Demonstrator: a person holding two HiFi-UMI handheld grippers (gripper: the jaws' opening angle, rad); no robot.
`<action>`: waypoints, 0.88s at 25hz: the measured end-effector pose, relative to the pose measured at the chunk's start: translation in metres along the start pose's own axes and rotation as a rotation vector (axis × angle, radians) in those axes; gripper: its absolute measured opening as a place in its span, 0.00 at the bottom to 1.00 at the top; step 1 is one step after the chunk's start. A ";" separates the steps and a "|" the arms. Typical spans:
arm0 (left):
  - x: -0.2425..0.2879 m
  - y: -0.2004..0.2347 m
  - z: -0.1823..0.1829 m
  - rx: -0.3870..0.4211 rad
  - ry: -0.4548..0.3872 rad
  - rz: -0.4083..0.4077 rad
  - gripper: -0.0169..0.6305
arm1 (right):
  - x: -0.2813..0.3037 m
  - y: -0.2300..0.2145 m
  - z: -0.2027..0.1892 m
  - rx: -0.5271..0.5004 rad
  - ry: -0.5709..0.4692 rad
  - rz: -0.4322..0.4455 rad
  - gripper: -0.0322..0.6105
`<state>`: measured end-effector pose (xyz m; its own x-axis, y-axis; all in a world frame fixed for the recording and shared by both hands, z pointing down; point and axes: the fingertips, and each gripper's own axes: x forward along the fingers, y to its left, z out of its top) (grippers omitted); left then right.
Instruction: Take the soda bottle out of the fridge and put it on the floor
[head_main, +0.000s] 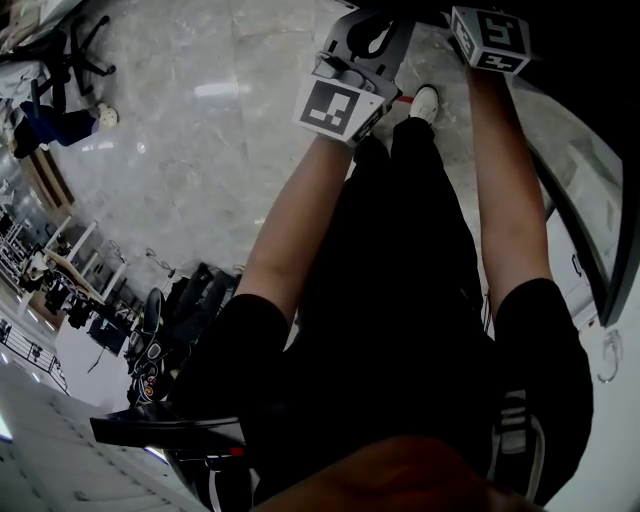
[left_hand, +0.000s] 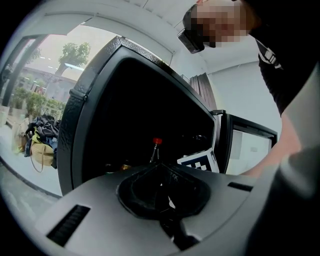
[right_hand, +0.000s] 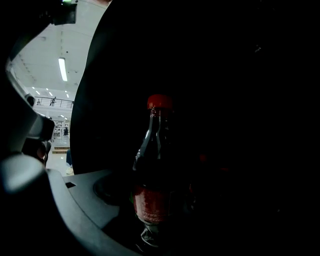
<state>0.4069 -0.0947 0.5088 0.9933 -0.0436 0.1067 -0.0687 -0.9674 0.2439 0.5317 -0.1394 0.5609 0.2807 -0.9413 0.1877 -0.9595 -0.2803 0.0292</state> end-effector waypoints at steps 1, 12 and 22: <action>0.001 -0.001 0.000 0.001 -0.008 0.001 0.03 | 0.001 0.001 0.002 -0.010 0.000 0.005 0.58; -0.008 -0.001 0.006 0.013 -0.029 0.034 0.03 | -0.009 0.005 0.005 -0.002 -0.008 0.068 0.54; -0.050 -0.015 0.027 0.033 -0.042 0.094 0.03 | -0.066 0.054 0.020 -0.007 0.009 0.204 0.54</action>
<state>0.3611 -0.0851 0.4744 0.9858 -0.1440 0.0864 -0.1589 -0.9661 0.2033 0.4617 -0.0961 0.5305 0.0803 -0.9766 0.1995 -0.9966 -0.0827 -0.0040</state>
